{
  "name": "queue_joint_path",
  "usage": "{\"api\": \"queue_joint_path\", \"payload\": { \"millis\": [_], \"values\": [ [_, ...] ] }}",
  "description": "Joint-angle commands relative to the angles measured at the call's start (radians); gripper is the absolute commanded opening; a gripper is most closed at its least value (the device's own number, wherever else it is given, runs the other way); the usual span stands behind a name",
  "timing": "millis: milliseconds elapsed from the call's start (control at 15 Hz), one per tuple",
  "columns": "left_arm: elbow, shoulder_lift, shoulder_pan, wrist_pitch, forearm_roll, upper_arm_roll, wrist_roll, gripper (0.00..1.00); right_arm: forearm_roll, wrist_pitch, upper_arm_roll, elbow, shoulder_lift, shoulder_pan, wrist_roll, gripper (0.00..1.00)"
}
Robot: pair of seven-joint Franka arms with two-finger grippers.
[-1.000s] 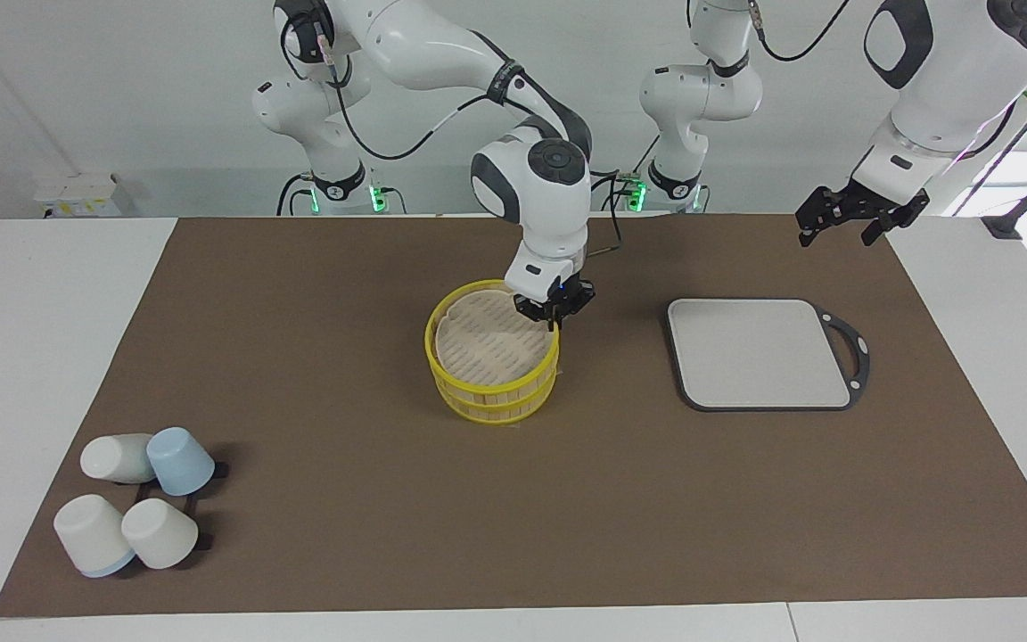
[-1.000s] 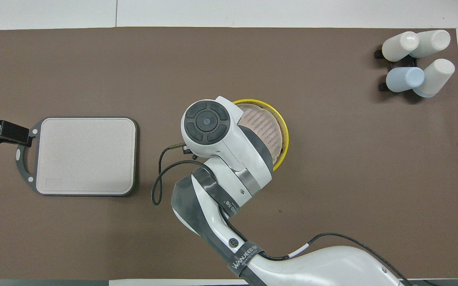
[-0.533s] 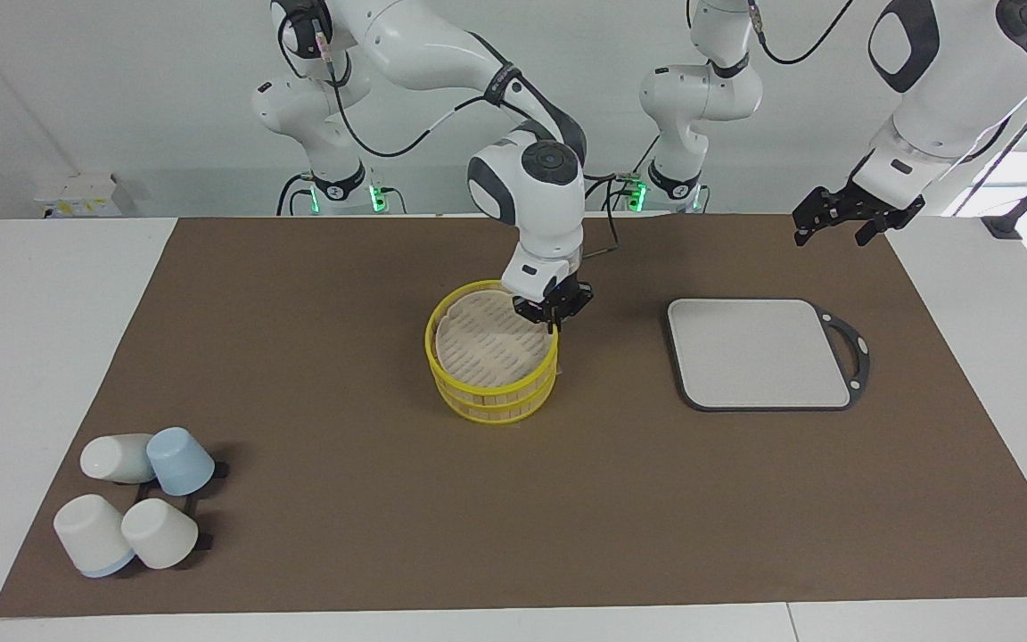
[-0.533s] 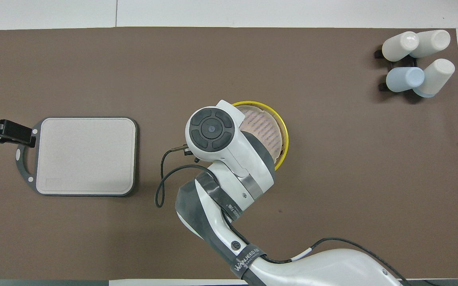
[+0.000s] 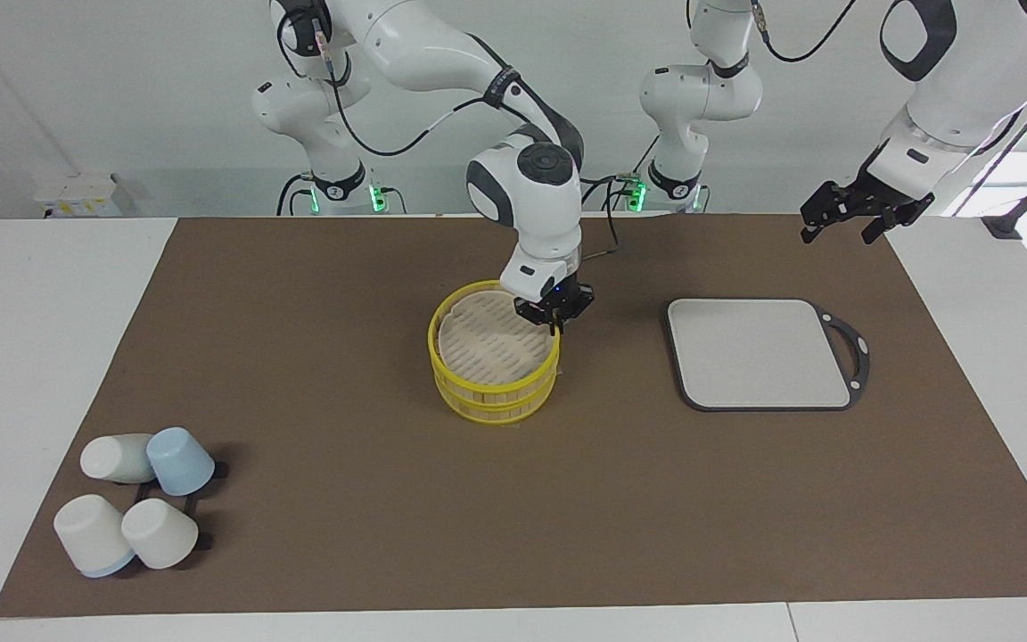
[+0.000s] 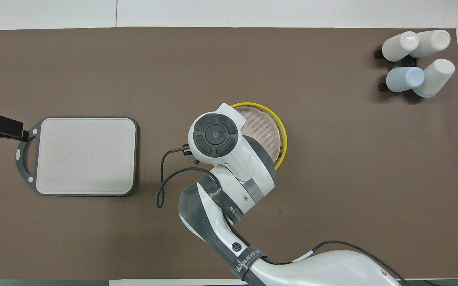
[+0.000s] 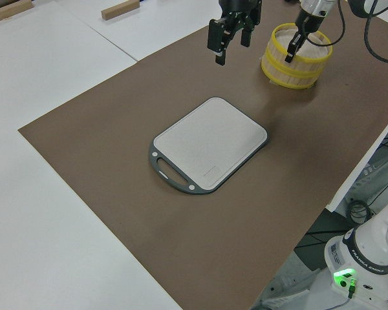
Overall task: Place bun in steamer
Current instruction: 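Lower the lid onto the steamer with the right gripper and release it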
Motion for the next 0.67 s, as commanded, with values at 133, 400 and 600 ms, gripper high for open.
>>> {"api": "queue_joint_path", "payload": {
  "millis": [133, 400, 600],
  "values": [
    [0.04, 0.018, 0.0, -0.006, -0.003, -0.004, 0.022, 1.0, 0.025, 0.016, 0.0, -0.04, -0.032, 0.0, 0.018, 0.47],
    [0.037, 0.017, -0.004, 0.006, -0.005, -0.004, 0.022, 1.0, 0.004, -0.126, -0.006, 0.086, -0.031, -0.018, 0.012, 1.0],
    [0.037, 0.017, -0.006, 0.006, 0.024, -0.007, 0.026, 1.0, 0.004, -0.287, -0.012, 0.132, -0.107, -0.148, -0.046, 1.0]
  ]
}}
